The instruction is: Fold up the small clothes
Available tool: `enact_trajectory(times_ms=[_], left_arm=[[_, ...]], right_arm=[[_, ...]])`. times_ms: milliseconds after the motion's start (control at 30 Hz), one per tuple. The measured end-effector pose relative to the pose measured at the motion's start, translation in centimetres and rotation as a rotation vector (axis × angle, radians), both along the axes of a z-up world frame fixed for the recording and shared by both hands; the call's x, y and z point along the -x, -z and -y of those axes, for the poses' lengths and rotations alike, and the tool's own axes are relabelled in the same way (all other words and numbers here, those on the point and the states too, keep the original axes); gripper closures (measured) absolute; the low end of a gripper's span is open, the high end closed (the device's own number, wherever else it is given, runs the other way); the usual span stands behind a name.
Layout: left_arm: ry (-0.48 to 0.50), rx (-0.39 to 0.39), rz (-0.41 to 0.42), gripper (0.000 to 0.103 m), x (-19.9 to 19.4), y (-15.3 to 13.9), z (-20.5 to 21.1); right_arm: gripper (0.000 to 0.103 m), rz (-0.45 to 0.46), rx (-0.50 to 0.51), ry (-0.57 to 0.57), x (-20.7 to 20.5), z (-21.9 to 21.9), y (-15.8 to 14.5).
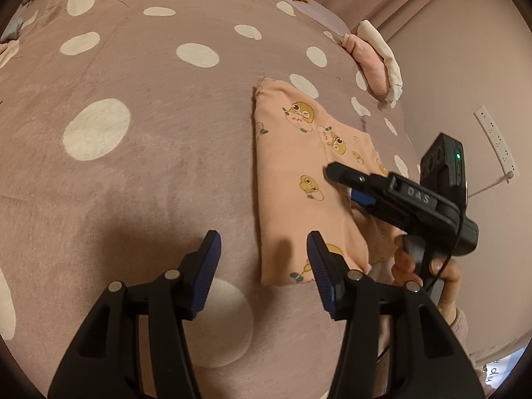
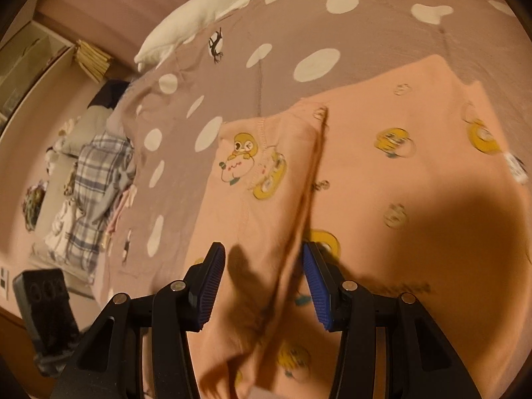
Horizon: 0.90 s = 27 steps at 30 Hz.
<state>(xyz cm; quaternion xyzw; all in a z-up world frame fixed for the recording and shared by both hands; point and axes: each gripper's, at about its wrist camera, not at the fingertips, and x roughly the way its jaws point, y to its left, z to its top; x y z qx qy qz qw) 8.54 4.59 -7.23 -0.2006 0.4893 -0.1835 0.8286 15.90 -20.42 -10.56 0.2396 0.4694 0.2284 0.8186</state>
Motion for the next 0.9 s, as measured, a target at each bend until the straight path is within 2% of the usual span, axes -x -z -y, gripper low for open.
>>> enact_trajectory(times_ms=[233, 333, 400, 900], left_arm=[[0.000, -0.046, 0.037, 0.050, 0.8, -0.3, -0.5], [0.002, -0.058, 0.041, 0.050, 0.9, -0.2, -0.7], [0.001, -0.061, 0.044, 0.050, 0.9, -0.2, -0.8], [0.001, -0.090, 0.056, 0.050, 1.4, -0.2, -0.9]], right_arm=[[0.056, 0.028, -0.036, 0.028, -0.3, 0.0, 0.3], [0.079, 0.041, -0.008, 0.039, -0.2, -0.3, 0.2], [0.088, 0.051, -0.002, 0.045, -0.2, -0.4, 0.1], [0.092, 0.130, 0.029, 0.077, 0.3, -0.2, -2.3]])
